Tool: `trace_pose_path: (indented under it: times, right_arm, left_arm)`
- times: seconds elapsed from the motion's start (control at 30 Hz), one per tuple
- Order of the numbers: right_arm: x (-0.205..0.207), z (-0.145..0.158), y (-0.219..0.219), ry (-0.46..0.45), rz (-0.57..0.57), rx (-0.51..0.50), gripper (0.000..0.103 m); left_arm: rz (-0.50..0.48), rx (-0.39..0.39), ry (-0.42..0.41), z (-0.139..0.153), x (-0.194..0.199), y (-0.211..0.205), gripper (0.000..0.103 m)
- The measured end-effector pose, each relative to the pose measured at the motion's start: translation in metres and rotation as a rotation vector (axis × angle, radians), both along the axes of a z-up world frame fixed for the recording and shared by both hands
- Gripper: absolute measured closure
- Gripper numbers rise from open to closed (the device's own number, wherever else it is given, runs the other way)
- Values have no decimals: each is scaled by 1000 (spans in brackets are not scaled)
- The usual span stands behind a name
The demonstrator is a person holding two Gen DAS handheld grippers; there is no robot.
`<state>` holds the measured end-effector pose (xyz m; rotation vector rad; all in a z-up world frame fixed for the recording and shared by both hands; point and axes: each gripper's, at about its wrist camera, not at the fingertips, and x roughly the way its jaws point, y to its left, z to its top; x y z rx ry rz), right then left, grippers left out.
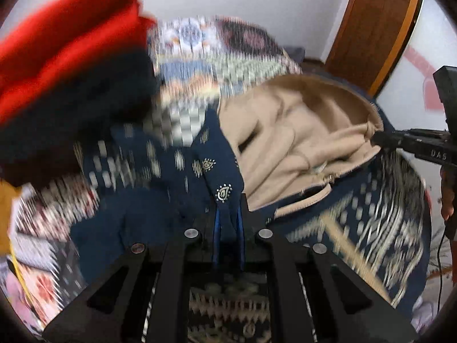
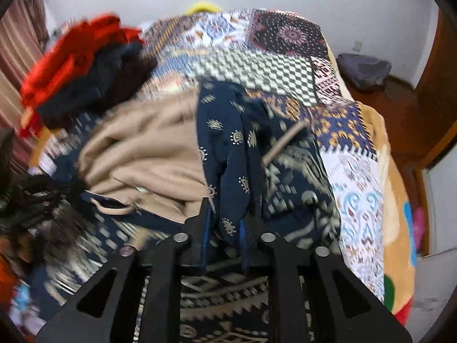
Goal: Fold large clothes
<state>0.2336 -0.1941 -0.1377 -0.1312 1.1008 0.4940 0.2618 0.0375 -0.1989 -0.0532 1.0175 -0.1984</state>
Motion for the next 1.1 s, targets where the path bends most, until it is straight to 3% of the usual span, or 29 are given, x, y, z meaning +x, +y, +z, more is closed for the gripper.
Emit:
trace_pose_path:
  times: [0.03,0.17,0.3,0.5,0.77,1.1]
  right_arm:
    - [-2,-5,2,0,4,-39,79]
    - [-8,3,3,-16,11,-72,69]
    - [-11,27,2,-78,7,-90,58]
    - [3,49,5,-118,-16,-28,52]
    - [38,41,32,-102,3,-18,52]
    - [82,-4,45,-26,-24,-25,52]
  left_arm:
    - [-26,-8,43,-10,-2,-2,90]
    - [-26,24,44,-17,-8,-7,81]
    - [-29,69,-26,5,-12,-10,54]
    - [-9,81,-137,42,0,-6,44]
    - [18,43,-116,40,50,1,44]
    - [-7,-100,22,-14,106,0,44]
